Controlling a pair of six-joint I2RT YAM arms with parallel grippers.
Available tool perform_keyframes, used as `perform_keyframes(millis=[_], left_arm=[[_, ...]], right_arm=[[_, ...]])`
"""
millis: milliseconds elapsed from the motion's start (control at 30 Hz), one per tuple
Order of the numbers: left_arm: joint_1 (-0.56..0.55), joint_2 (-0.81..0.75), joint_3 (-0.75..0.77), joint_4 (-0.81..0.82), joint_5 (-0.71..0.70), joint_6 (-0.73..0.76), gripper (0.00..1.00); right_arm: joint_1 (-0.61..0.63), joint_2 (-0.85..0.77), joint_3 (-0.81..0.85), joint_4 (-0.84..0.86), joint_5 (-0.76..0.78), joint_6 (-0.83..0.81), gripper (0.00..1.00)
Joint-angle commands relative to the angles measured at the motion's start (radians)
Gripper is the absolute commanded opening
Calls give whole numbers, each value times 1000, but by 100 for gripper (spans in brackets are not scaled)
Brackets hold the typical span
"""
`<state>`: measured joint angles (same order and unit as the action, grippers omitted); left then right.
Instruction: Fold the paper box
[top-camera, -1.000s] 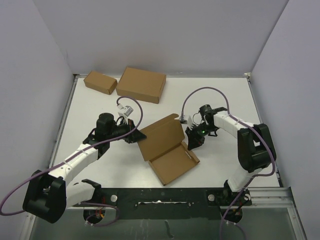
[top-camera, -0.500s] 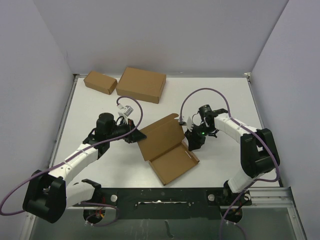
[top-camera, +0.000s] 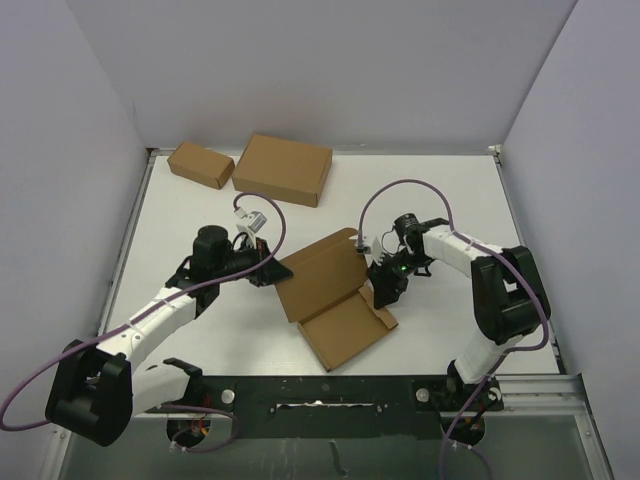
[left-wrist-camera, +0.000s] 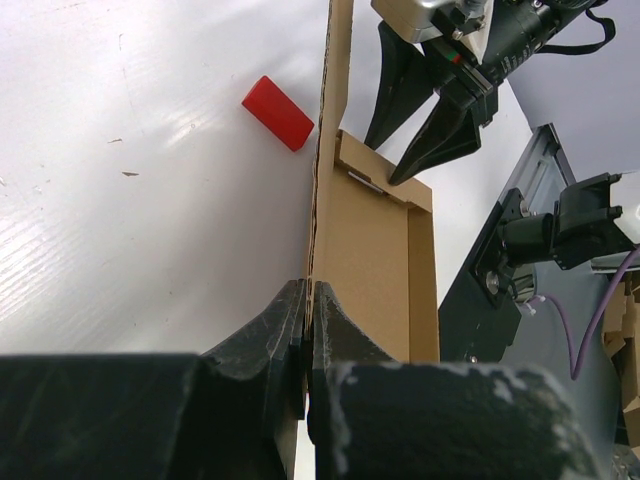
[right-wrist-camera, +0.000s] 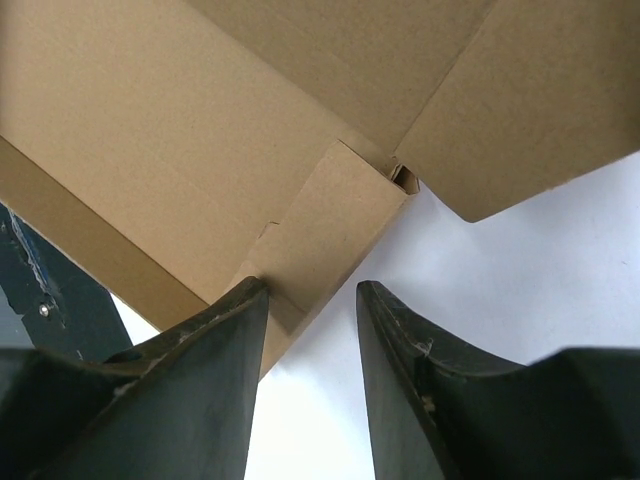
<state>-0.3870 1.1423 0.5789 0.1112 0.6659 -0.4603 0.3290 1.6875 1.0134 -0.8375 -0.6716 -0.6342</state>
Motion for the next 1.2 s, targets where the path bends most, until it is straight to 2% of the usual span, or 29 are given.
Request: perform_keyframes(millis=[0,367,633,1067,1167], left_arm=[[0,-26,57,40,-1,2,0],[-1,-26,51,48,-4,-4,0],[-1,-25,35,62,-9,-17,0],[-1,-37,23,84,-9,-45,0],[-1,-42,18,84,-10,-47,0]], right_arm=[[7,5,13,8,-23,18,41],[37,20,0,50,34,50,35],[46,4,-16,86,71,78,20],[85,-18,-41,163,230,127,22],[96,-34,-52,189,300,132,18]])
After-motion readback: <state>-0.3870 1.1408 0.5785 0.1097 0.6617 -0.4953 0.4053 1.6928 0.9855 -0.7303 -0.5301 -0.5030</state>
